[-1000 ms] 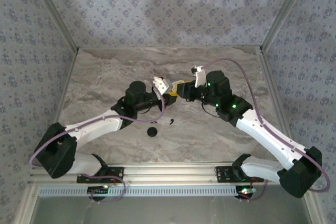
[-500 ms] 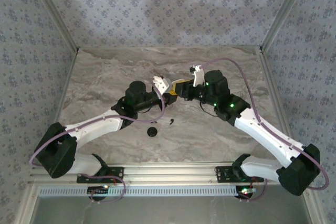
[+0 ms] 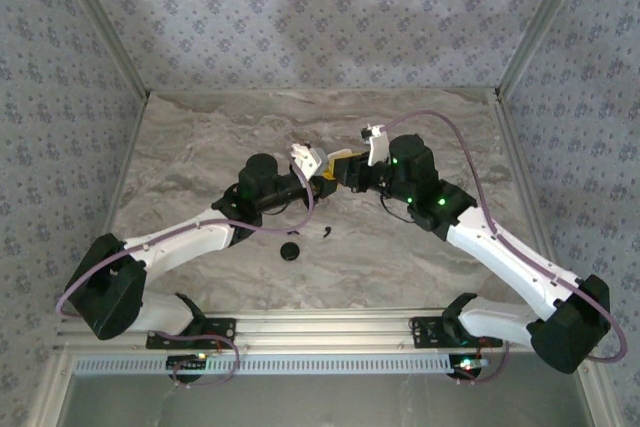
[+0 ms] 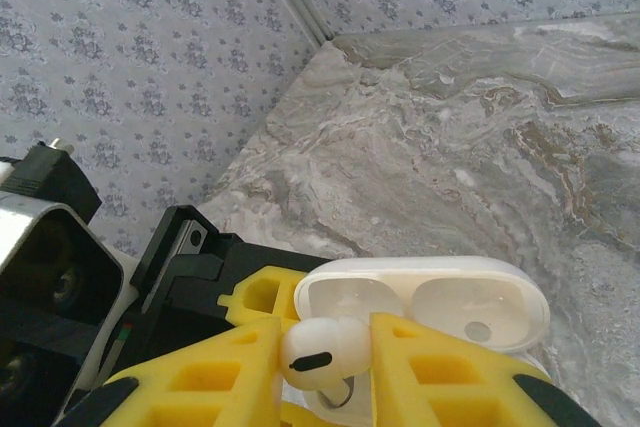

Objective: Insert the wireless bluetooth earbuds into the charging case

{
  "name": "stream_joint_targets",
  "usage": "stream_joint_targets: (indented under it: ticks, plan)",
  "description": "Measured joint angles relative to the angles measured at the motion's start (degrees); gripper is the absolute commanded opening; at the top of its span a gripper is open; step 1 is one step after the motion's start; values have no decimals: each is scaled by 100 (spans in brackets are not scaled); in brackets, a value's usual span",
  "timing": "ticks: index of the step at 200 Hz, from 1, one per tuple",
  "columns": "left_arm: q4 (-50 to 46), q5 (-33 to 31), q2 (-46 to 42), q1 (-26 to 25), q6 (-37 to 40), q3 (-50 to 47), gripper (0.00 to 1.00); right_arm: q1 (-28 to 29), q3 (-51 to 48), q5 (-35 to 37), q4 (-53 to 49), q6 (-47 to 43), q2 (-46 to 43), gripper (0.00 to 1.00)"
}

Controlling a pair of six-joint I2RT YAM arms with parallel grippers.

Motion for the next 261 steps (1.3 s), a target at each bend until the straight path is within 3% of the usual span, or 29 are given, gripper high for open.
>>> stream_joint_targets:
  ticks: [188,226,261]
  plan:
    - [-39,0,107,-28,17,144,15,-127,350,101,-719,-122,-103,50]
    - [-39,2,107,-33,20,144,15,-374,678,-15,-1078,-240,-140,54]
    - [-81,24,105,-37,50,146,15,-848,1126,-573,-1637,-468,-212,58]
